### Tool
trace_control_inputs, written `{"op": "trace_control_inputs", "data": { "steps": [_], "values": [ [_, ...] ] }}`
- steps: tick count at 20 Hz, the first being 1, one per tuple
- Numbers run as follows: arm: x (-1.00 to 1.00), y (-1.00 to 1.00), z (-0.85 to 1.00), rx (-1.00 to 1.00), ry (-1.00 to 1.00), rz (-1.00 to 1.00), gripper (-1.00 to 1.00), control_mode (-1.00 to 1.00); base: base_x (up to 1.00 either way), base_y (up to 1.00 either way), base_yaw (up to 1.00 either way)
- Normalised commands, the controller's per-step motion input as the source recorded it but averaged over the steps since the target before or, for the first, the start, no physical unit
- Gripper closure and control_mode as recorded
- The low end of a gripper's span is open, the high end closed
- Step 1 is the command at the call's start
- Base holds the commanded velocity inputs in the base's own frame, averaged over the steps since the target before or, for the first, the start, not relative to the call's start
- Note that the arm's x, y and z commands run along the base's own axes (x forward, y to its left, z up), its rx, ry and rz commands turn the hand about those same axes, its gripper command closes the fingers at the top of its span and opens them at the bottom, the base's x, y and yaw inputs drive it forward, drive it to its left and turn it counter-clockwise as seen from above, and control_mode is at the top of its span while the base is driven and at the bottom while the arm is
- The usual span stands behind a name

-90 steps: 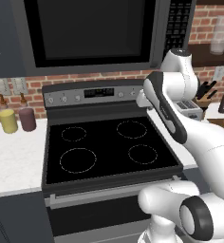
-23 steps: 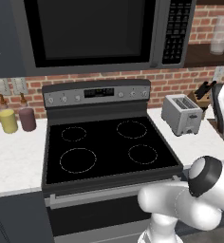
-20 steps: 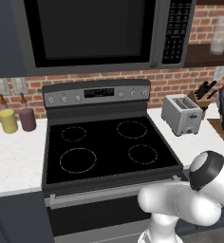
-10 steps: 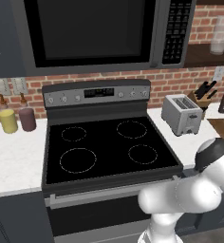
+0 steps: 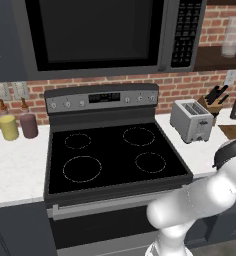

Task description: Place the appropriate cutting tool for cutting the eggplant skin on the cutting board.

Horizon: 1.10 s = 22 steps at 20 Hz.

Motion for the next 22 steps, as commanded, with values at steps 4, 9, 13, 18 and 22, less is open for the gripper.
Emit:
{"op": "trace_control_inputs", "data": {
  "steps": [4, 9, 13, 18, 22],
  "values": [
    [-0.02, -0.06, -0.45, -0.04, -0.04, 0.15, -1.00, -1.00, 0.00, 0.00, 0.00],
    [0.11, -0.18, -0.21, -0.03, -0.06, 0.22, -1.00, -1.00, 0.00, 0.00, 0.00],
    [0.11, -0.22, -0.33, -0.01, -0.04, 0.22, -1.00, -1.00, 0.00, 0.00, 0.00],
    [0.00, -0.07, -0.44, -0.03, -0.11, 0.20, -1.00, -1.00, 0.00, 0.00, 0.00],
    [0.00, -0.09, -0.31, 0.00, -0.15, 0.11, -1.00, -1.00, 0.00, 0.00, 0.00]
  ]
}}
